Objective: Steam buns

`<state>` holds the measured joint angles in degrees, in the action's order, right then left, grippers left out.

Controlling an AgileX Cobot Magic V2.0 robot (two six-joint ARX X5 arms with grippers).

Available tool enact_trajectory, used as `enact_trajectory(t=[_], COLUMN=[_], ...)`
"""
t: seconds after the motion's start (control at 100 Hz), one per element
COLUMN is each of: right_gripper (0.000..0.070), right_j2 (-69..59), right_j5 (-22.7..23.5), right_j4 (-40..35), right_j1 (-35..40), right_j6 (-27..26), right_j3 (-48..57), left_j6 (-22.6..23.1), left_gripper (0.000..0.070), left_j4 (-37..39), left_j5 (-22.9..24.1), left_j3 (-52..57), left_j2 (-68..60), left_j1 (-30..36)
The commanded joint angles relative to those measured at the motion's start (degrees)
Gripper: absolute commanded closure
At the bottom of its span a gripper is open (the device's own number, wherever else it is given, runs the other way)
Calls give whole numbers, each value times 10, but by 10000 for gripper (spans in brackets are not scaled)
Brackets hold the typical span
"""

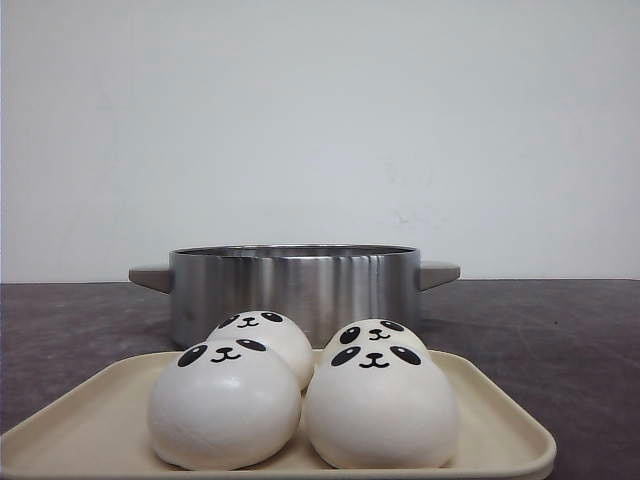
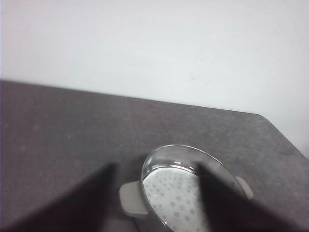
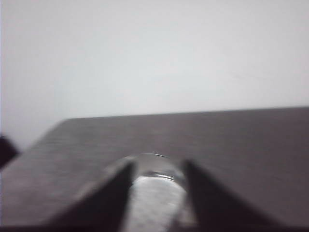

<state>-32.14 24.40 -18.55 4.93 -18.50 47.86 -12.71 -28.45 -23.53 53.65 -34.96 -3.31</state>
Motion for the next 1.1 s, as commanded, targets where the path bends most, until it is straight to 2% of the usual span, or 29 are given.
enact_trajectory(t=[0.0,0.03,0.1,0.28,0.34,0.49,0.58,0.68,0.78,1.09], right_gripper=[46,4,1,17,39,53,149,234,236,240], right_j2=[-6,-9,-21,-78,-112,-213,-289,-373,-448,-609], right_j5=[35,50,73,50,8,-137,-185,-184,-186,-199], right_j4=[25,35,56,53,27,-65,-135,-200,-235,-245], right_j1=[3,3,7,65,113,257,319,353,378,384], right_j6=[-59,-78,-104,-109,-103,-99,-113,-113,-113,-108], right_j3=[10,10,10,17,26,64,102,146,175,178], left_j6=[14,11,13,15,16,16,15,15,15,15], left_gripper=[57,63,63,69,69,69,69,69,69,69], left_j4=[0,-2,-3,-4,-5,-7,-7,-7,-7,-8], left_j5=[-4,-4,-3,2,8,28,32,32,32,32], left_j3=[7,7,7,7,7,7,7,7,7,7], left_j2=[-5,-6,-6,-11,-16,-26,-28,-28,-28,-28], left_j1=[6,11,26,78,96,134,153,175,195,234])
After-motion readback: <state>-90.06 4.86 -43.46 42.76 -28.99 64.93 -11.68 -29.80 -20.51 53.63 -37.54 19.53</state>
